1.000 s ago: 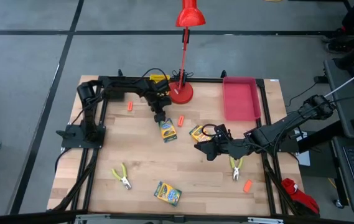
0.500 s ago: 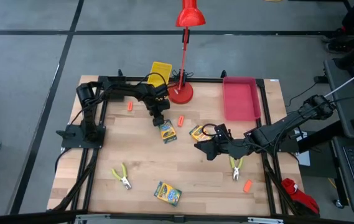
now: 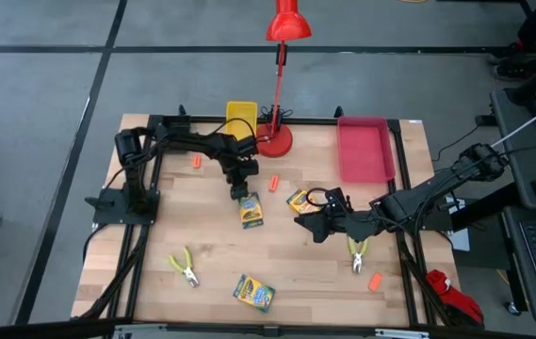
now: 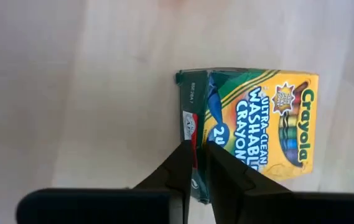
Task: Pick & Place School Supplies
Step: Adjust the yellow crayon box
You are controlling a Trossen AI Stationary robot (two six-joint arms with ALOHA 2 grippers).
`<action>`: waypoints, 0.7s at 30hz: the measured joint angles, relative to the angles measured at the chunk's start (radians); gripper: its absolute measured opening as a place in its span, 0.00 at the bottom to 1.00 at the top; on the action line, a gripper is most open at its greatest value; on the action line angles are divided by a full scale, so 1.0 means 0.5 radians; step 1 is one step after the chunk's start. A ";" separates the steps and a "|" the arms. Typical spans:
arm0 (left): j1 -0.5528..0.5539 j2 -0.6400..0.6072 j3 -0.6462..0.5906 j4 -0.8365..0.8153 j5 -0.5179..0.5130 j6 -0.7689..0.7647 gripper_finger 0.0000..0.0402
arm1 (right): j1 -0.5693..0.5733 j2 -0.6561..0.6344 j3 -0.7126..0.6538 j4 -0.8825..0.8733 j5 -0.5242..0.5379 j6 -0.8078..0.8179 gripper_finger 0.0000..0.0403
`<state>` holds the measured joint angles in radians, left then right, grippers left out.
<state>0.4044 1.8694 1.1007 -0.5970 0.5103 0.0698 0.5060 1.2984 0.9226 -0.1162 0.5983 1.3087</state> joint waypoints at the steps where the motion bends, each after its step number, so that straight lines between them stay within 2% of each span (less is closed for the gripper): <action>1: -0.015 0.000 0.000 0.000 0.002 -0.011 0.09 | 0.000 0.000 0.000 0.000 -0.001 0.000 0.41; 13: -0.154 -0.004 0.003 0.020 0.088 -0.117 0.09 | 0.000 0.000 0.000 -0.001 -0.004 -0.015 0.41; 21: -0.229 -0.135 0.004 0.119 0.091 -0.238 0.11 | 0.007 0.000 0.000 -0.001 -0.005 -0.023 0.41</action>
<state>0.2897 1.8018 1.1028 -0.5376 0.5559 -0.0494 0.5094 1.2984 0.9226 -0.1165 0.5957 1.2972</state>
